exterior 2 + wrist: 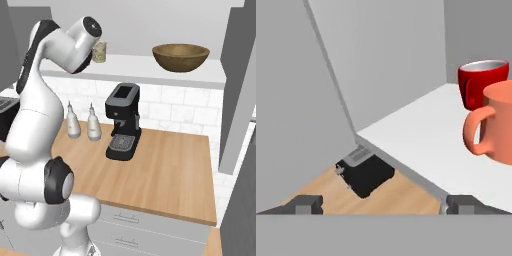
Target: Gather all objects into one cabinet and sort the glasses and bowls to opposite sides.
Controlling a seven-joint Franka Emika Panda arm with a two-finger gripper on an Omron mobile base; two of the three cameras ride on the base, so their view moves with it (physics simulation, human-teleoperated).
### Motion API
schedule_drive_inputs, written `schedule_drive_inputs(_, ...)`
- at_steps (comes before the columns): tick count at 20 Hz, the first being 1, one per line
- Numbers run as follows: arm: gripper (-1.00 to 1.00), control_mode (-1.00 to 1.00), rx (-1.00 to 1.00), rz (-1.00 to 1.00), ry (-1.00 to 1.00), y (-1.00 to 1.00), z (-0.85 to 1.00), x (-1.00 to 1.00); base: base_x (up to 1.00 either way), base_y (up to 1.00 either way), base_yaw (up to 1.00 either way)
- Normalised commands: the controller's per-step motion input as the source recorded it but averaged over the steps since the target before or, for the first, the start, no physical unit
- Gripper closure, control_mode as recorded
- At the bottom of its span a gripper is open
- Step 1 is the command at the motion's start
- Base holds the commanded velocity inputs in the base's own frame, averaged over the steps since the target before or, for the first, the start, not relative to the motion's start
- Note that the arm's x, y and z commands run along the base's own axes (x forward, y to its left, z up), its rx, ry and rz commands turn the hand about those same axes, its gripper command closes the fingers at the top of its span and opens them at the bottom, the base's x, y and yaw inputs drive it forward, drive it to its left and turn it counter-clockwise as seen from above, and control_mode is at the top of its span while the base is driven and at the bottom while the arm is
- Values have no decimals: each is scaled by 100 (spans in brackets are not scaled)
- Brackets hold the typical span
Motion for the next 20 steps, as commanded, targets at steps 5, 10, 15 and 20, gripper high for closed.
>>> schedule_drive_inputs(5, -100, -100, 0, -26, -9, 0, 0, -90, 0, 0, 0)
schedule_drive_inputs(10, -100, -100, 0, -38, -12, 0, 0, -95, 0, 0, 0)
schedule_drive_inputs(15, -100, -100, 5, -42, -7, 0, 0, -100, 0, 0, 0)
schedule_drive_inputs(20, -100, -100, 14, -35, 0, -13, 0, -86, 0, 0, 0)
